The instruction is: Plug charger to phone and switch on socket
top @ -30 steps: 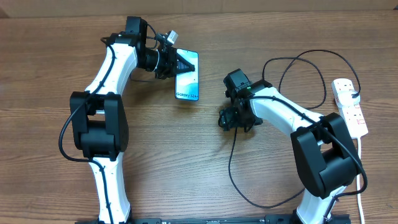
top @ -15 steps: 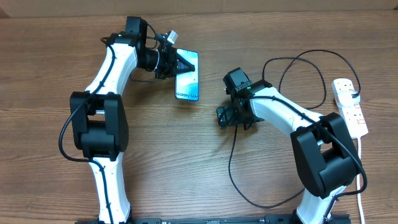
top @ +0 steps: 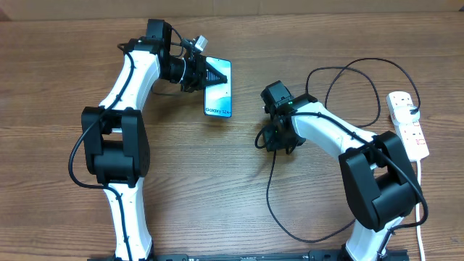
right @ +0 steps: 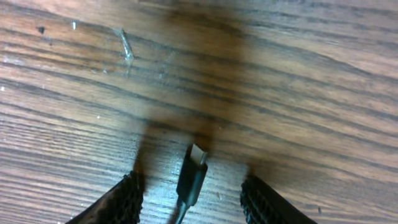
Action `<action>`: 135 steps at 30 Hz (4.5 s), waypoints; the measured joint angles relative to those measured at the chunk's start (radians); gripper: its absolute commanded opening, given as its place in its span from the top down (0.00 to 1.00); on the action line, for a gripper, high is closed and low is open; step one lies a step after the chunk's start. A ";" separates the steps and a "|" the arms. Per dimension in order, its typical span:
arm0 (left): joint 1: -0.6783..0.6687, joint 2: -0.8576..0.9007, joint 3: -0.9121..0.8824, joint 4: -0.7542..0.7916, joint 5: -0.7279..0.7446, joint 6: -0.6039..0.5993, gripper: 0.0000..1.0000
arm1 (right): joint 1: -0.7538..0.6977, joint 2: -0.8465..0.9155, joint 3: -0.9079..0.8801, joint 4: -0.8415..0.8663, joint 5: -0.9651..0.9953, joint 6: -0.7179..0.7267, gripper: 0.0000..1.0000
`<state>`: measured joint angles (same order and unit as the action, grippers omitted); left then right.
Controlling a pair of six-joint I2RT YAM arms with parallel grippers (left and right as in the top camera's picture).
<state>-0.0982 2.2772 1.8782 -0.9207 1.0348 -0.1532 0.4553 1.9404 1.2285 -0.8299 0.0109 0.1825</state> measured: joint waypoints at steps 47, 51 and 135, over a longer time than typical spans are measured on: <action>0.000 0.000 0.000 0.000 0.000 0.000 0.96 | 0.000 -0.016 -0.028 0.021 -0.014 0.001 0.92; 0.000 0.000 0.000 0.000 0.000 0.000 0.96 | 0.000 -0.016 -0.028 0.023 -0.015 0.001 0.92; 0.000 0.000 0.000 0.137 0.470 -0.061 0.96 | -0.148 -0.228 -0.034 0.051 -0.681 -0.193 0.96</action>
<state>-0.0986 2.2772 1.8782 -0.7841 1.5051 -0.2146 0.3073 1.7123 1.1946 -0.7792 -0.6704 -0.0109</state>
